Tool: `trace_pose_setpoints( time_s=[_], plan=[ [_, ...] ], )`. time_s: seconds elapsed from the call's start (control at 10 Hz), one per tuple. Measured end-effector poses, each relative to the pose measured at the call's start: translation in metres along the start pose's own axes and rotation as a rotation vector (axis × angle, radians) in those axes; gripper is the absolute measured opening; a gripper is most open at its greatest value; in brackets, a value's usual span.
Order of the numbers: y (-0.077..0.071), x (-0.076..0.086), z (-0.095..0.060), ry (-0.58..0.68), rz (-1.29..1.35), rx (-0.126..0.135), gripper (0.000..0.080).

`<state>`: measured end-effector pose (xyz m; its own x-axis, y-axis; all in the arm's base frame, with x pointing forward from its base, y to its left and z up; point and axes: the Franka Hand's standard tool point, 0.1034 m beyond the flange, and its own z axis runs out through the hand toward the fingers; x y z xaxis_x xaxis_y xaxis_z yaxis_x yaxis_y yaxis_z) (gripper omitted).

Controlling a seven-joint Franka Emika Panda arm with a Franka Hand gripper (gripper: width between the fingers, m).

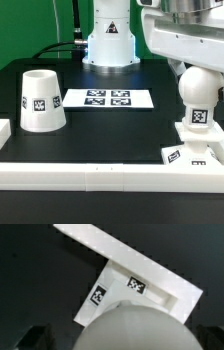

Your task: Assemble lamp

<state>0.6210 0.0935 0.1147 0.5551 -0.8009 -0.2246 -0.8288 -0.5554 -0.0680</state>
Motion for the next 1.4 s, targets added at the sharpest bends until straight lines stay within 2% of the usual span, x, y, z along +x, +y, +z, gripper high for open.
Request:
trace_pose_setpoints(
  time_s=[0.4,0.7,1.0,1.4],
  plan=[
    [0.0,0.0,0.0,0.001,-0.304,-0.001,0.0699],
    [0.002,0.005,-0.006,0.035,-0.692,-0.039,0.0699],
    [-0.003,0.011,-0.011,0.083,-0.997,-0.06,0.0699],
    [-0.002,0.012,-0.01,0.079,-1.207,-0.073,0.0699]
  ],
)
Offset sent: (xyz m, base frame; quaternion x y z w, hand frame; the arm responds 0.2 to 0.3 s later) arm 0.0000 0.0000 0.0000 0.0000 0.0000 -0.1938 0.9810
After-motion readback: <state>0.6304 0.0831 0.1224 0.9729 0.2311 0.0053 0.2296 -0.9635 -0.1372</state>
